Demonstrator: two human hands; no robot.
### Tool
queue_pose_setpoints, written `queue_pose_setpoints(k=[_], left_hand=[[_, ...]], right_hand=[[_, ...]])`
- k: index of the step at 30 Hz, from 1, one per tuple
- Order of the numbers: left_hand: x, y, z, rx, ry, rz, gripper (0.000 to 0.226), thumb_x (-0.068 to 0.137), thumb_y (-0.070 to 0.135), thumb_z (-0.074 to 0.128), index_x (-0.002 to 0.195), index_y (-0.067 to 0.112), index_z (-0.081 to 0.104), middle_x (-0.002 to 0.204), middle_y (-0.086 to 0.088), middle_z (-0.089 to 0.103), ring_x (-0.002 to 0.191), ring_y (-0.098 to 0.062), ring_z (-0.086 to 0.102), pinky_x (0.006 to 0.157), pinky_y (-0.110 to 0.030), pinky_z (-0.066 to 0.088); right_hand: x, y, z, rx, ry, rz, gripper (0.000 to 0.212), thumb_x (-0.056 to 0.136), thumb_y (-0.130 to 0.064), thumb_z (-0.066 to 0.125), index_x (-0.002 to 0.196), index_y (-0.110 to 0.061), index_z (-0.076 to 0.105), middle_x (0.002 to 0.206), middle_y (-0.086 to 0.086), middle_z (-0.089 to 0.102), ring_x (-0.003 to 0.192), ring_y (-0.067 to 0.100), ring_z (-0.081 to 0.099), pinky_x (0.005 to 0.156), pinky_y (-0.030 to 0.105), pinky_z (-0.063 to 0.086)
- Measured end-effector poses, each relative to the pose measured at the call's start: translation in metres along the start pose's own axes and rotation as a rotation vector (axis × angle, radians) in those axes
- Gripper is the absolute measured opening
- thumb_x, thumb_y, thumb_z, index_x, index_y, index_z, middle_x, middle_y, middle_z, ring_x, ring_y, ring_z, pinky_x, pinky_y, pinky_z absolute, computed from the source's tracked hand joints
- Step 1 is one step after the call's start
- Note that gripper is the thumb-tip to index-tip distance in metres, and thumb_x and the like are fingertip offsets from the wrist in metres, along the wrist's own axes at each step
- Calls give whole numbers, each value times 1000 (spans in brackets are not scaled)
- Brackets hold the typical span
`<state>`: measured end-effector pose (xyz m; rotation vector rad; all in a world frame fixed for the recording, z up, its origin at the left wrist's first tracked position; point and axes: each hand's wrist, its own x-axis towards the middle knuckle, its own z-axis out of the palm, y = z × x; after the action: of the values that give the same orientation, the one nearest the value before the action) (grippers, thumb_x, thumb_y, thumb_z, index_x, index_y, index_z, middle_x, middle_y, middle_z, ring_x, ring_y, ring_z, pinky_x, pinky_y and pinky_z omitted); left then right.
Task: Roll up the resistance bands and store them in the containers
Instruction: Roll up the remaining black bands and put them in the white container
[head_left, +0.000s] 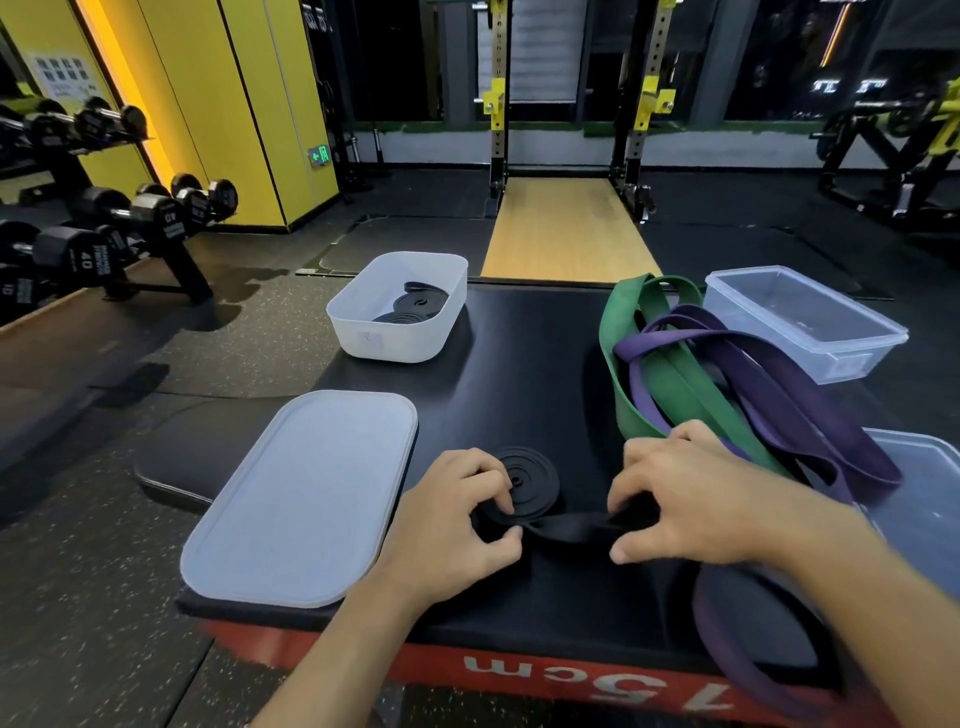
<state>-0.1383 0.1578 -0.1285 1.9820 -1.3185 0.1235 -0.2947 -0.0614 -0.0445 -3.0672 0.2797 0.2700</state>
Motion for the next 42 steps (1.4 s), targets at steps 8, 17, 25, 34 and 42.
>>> queue_pose_setpoints(k=[8,17,25,34,42], left_hand=[[1,2,-1,4,-15,0,19,73,41,73,80,33,58,107,25,58,115,-2,54,84,-27,50],[1,3,0,4,-20,-3,20,72,40,74,80,33,57,108,25,57,115,-3,54,82,-28,51],[1,1,0,3,-11,-4,21,72,40,75,80,32,58,106,24,58,113,-5,55,82,-31,51],[2,4,0,5,-25,-9,21,73,39,77,79,33,58,106,24,58,113,-3,54,84,-25,49],[2,3,0,-6,-25,-15,21,72,36,78,79,32,58,106,22,59,113,-5,55,85,-20,45]], right_hand=[[-12,27,-14,204,239,51,35,84,-29,79,112,-49,68,99,-21,46,91,2,53,86,32,47],[-5,19,-7,330,334,454,28,72,-61,78,95,-44,74,93,-19,65,94,14,60,84,38,54],[-20,28,-25,761,268,480,19,76,-25,65,71,-8,72,55,0,51,53,15,43,54,29,35],[-10,20,-13,321,595,712,6,89,-34,69,83,-34,70,89,8,68,89,39,59,77,44,54],[5,14,3,1083,433,486,25,93,-10,57,78,-13,76,59,8,66,50,22,47,59,33,37]])
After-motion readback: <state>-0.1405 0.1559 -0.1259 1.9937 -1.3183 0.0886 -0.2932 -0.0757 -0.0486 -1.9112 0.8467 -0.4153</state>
